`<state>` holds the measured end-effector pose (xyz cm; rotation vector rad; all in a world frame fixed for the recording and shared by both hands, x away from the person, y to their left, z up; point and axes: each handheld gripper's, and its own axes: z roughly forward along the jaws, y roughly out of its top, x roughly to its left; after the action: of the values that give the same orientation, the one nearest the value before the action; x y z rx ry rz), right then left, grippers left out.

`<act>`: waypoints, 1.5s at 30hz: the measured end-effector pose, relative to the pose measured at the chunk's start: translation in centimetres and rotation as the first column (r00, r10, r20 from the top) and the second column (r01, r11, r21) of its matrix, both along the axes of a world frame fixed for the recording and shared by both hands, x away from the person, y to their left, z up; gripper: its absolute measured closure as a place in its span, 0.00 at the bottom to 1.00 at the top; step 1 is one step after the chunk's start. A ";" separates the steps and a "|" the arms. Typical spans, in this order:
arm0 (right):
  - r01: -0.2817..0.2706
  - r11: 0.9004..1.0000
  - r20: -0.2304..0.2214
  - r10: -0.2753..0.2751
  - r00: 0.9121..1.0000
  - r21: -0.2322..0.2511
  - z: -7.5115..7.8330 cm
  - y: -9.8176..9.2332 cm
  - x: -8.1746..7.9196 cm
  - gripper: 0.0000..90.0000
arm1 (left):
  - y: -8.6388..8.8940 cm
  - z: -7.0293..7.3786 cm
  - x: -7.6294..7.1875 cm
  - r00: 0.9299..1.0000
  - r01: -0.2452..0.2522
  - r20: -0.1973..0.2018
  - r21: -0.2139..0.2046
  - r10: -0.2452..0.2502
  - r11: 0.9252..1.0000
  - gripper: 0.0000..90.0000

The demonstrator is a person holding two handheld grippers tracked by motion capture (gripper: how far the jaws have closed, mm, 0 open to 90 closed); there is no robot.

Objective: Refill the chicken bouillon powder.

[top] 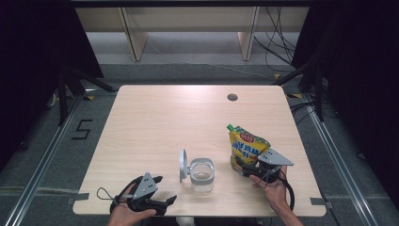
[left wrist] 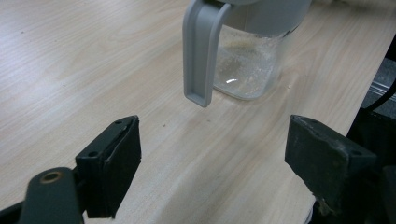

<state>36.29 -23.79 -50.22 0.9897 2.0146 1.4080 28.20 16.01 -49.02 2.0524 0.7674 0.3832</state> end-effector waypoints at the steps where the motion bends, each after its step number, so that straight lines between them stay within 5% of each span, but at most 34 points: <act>1: 0.003 1.000 0.014 -0.003 1.000 -0.019 0.0 0.0 0.0 0.34 | -0.1 0.0 0.0 1.000 -0.005 0.000 -0.019 0.005 1.000 0.20; 7: -0.021 1.000 0.017 0.021 1.000 0.007 0.8 -0.1 -0.9 0.35 | 0.0 0.0 0.0 1.000 0.000 0.000 -0.010 0.000 1.000 0.20; 9: -0.029 0.999 0.078 0.031 0.996 -0.028 1.2 -0.4 -1.0 0.35 | 0.0 0.0 0.0 1.000 -0.002 0.001 -0.008 0.002 1.000 0.20; 10: -0.032 0.999 0.052 0.033 0.998 -0.006 1.5 -0.3 -1.4 0.35 | 0.2 0.0 0.1 1.000 0.000 0.005 0.014 0.000 1.000 0.20; 11: -0.035 0.999 0.067 0.037 0.997 -0.024 1.8 -0.4 -1.6 0.35 | 0.2 0.0 0.1 1.000 -0.002 0.007 0.017 0.002 1.000 0.20; 12: -0.043 0.997 0.131 0.050 0.990 -0.060 2.1 -0.6 -1.7 0.35 | 0.2 0.0 0.1 1.000 -0.006 0.004 0.010 0.006 1.000 0.20; 14: -0.048 0.991 0.162 0.068 0.984 -0.122 2.6 -0.6 -2.2 0.35 | 0.1 0.0 0.0 1.000 -0.010 0.004 -0.006 0.010 1.000 0.20; 21: -0.064 0.951 0.246 0.143 0.959 -0.304 3.8 0.2 -3.9 0.35 | 0.2 -0.1 0.4 1.000 0.004 0.021 0.007 -0.004 1.000 0.20; 23: -0.066 0.927 0.264 0.172 0.949 -0.369 3.8 0.5 -4.3 0.35 | 0.2 -0.1 0.3 1.000 -0.010 0.001 0.013 0.010 1.000 0.20; 24: -0.066 0.927 0.264 0.172 0.949 -0.369 3.8 0.5 -4.3 0.35 | 0.2 -0.1 0.3 1.000 -0.010 0.001 0.013 0.010 1.000 0.20; 25: -0.068 0.909 0.279 0.196 0.940 -0.412 3.8 0.9 -4.6 0.35 | 0.2 -0.2 0.3 1.000 -0.008 -0.001 0.006 0.008 1.000 0.20; 27: -0.067 0.905 0.281 0.200 0.939 -0.421 3.8 1.1 -4.8 0.35 | 0.3 -0.2 0.3 1.000 -0.010 0.000 0.013 0.010 1.000 0.20; 29: -0.074 0.888 0.293 0.227 0.929 -0.454 4.0 1.3 -5.0 0.36 | 0.2 -0.3 0.3 1.000 -0.016 -0.001 -0.017 0.016 1.000 0.20; 30: -0.082 0.869 0.298 0.254 0.920 -0.489 4.1 1.5 -5.2 0.36 | 0.3 -0.2 0.3 1.000 -0.007 0.011 0.000 0.007 1.000 0.20; 31: -0.082 0.869 0.298 0.254 0.920 -0.489 4.1 1.5 -5.2 0.36 | 0.3 -0.2 0.3 1.000 -0.007 0.011 0.000 0.007 1.000 0.20; 34: -0.057 0.822 0.308 0.276 0.910 -0.567 4.1 1.8 -5.4 0.36 | 0.3 -0.2 0.3 1.000 -0.006 0.008 0.006 0.006 1.000 0.20; 37: -0.048 0.785 0.312 0.301 0.901 -0.617 4.0 2.1 -5.5 0.36 | 0.1 -0.3 0.3 1.000 -0.016 0.003 -0.003 0.016 1.000 0.20; 39: -0.018 0.741 0.318 0.310 0.896 -0.672 3.9 2.5 -5.9 0.36 | 0.3 -0.2 0.3 1.000 -0.004 0.002 0.025 0.004 1.000 0.20; 41: -0.010 0.725 0.318 0.314 0.895 -0.689 3.9 2.7 -6.0 0.36 | 0.2 -0.3 0.3 1.000 -0.010 0.002 0.008 0.010 1.000 0.20; 42: 0.013 0.686 0.336 0.339 0.879 -0.727 3.8 3.2 -6.2 0.36 | 0.2 -0.3 0.2 1.000 -0.017 -0.004 0.000 0.017 1.000 0.20; 43: 0.013 0.686 0.336 0.339 0.879 -0.727 3.8 3.2 -6.2 0.36 | 0.2 -0.4 0.2 1.000 -0.018 -0.005 -0.002 0.018 1.000 0.20; 44: 0.043 0.622 0.358 0.392 0.847 -0.782 3.8 3.3 -6.0 0.37 | 0.3 -0.4 0.3 1.000 -0.010 0.000 0.018 0.010 1.000 0.20; 45: 0.043 0.622 0.358 0.392 0.847 -0.782 3.8 3.3 -6.0 0.37 | 0.3 -0.4 0.3 1.000 -0.010 0.000 0.018 0.010 1.000 0.20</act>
<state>30.31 -20.45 -46.38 0.0065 2.0026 0.6067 28.46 16.27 -49.41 2.0663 0.7777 0.3972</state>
